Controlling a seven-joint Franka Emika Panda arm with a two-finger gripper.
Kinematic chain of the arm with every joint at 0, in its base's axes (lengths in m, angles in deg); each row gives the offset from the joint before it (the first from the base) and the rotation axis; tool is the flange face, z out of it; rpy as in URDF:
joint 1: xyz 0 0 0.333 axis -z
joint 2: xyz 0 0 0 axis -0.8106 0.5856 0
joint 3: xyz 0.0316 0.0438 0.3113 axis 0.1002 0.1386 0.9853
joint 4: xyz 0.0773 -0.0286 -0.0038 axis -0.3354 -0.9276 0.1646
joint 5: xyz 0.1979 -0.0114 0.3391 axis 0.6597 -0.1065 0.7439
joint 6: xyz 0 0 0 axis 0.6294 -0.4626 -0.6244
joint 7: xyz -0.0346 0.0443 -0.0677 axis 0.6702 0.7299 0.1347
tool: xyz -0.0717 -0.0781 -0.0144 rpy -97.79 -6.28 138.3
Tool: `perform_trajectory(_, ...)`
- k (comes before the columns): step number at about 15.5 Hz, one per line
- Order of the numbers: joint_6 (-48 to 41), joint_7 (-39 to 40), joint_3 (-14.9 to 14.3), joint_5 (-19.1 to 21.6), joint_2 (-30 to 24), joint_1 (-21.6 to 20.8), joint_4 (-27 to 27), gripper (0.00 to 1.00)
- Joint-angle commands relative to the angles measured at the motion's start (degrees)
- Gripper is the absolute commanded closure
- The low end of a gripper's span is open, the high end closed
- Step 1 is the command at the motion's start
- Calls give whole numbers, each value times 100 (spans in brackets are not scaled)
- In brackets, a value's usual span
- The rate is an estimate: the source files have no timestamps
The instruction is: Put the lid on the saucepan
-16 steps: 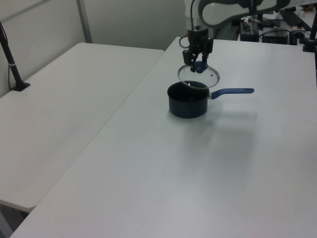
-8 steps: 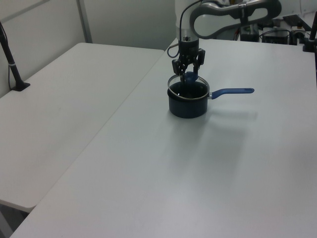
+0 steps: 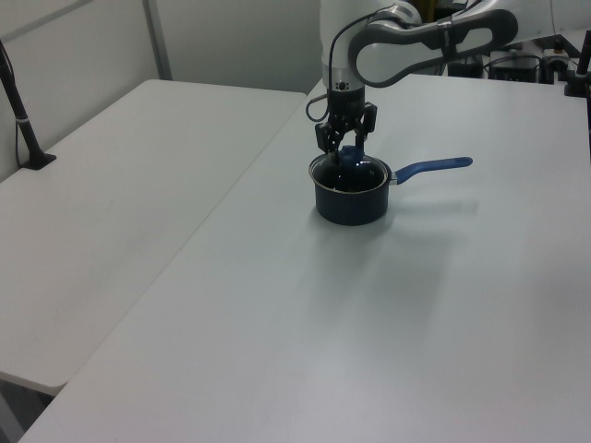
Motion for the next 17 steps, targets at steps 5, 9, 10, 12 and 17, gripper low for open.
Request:
perform_trajectory(5, -201, -41, -13, 41, -89, -5, -12, 0)
perform_trajectory(9, -455, 133, 91, 76, -739, 231, -232, 0)
perform_trajectory(10, -665, 291, 197, 76, -906, 345, -232, 0)
perform_trajectory(12, -1105, 564, 250, 76, -1274, 495, -354, 0)
perform_trajectory(17, -1264, 1004, 286, 24, -2601, 662, -1372, 0)
